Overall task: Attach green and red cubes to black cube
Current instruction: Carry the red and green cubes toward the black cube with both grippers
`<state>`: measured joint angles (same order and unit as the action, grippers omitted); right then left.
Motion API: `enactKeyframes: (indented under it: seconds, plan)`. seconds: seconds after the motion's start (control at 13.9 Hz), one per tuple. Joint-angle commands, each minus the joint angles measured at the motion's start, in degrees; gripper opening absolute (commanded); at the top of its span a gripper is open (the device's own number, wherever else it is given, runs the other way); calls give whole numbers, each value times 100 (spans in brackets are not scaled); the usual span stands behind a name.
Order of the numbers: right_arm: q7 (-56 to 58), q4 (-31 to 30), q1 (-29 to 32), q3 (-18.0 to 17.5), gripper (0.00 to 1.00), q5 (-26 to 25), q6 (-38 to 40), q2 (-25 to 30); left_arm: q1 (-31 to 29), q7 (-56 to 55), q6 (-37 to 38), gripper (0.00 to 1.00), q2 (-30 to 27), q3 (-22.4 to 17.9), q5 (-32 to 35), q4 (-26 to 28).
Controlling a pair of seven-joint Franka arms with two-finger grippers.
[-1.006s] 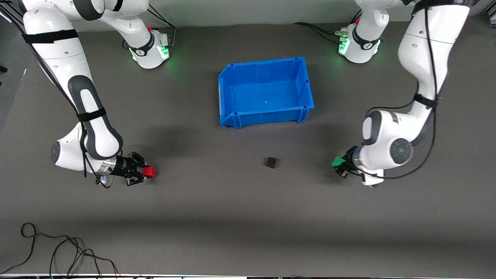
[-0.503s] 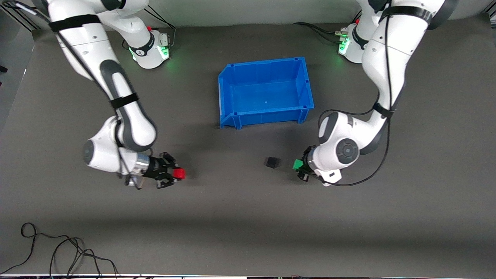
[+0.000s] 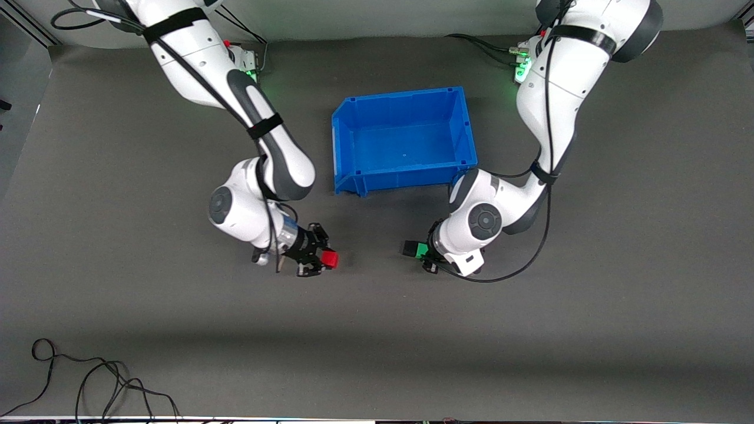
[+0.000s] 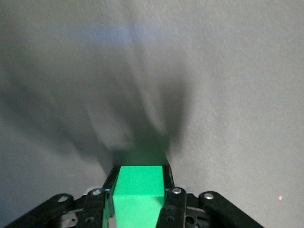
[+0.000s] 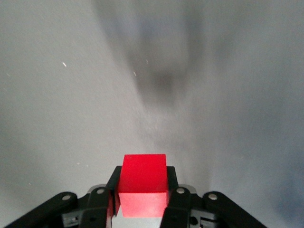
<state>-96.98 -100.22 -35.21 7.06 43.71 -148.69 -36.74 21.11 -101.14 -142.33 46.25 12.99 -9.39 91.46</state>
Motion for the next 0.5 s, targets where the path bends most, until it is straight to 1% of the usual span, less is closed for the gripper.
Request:
enactKeyframes:
  seconds: [0.0, 0.29, 0.43]
  plan:
    - [-644, 362, -380, 77, 31, 112, -335, -325, 192, -178, -6, 0, 113, -86, -19, -163]
    - [-954, 609, -697, 68, 31, 120, -433, -562, 183, -205, -6, 0, 113, -95, -19, -163]
    - [-954, 705, -794, 68, 31, 304, -450, -659, 183, -196, -6, 0, 113, -95, -19, -163]
